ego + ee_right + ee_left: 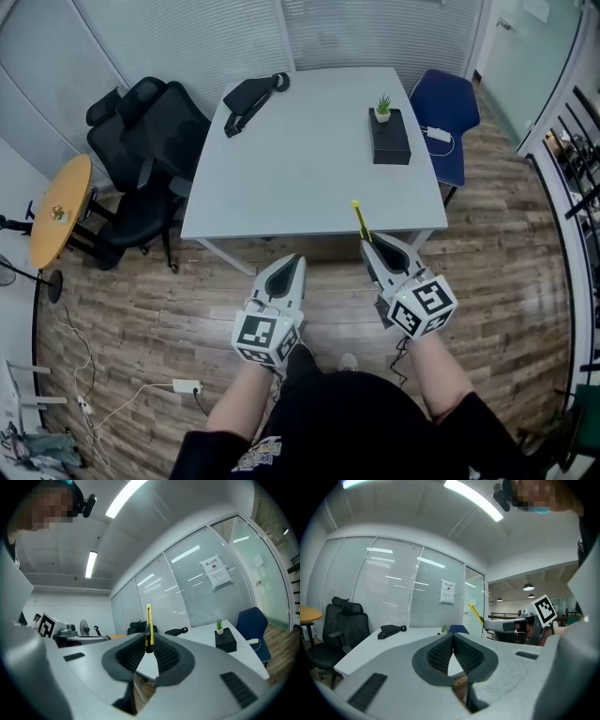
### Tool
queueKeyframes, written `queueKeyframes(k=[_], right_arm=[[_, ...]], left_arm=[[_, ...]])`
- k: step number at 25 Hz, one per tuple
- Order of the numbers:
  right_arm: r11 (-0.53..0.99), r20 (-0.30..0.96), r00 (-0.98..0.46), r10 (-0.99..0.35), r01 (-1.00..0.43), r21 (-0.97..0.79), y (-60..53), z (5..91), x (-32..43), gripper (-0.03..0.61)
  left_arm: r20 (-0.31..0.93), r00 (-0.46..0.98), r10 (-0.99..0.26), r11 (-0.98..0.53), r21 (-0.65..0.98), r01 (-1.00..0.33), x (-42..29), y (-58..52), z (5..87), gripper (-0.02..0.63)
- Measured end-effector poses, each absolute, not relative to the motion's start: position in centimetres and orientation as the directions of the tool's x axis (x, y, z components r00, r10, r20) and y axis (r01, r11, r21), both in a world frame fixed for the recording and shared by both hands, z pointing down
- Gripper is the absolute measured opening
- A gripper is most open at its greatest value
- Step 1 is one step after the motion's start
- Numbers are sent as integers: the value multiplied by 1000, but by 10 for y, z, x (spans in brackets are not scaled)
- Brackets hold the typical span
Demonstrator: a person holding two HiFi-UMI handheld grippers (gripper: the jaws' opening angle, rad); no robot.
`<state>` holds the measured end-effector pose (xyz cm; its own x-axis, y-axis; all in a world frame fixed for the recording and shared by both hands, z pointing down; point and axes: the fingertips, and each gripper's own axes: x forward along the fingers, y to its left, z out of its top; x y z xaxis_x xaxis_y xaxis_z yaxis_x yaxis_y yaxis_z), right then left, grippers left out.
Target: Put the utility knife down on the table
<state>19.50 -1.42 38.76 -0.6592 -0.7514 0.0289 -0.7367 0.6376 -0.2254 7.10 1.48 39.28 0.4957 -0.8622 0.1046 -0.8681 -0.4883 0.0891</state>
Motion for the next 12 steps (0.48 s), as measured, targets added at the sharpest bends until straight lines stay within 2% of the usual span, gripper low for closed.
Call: queueKeyframes(k=[12], right_arm=[[588, 69, -613, -787, -779, -217, -91, 391, 129, 58]], left_arm=[[111, 548, -829, -534, 131, -835, 3, -68, 401, 6]])
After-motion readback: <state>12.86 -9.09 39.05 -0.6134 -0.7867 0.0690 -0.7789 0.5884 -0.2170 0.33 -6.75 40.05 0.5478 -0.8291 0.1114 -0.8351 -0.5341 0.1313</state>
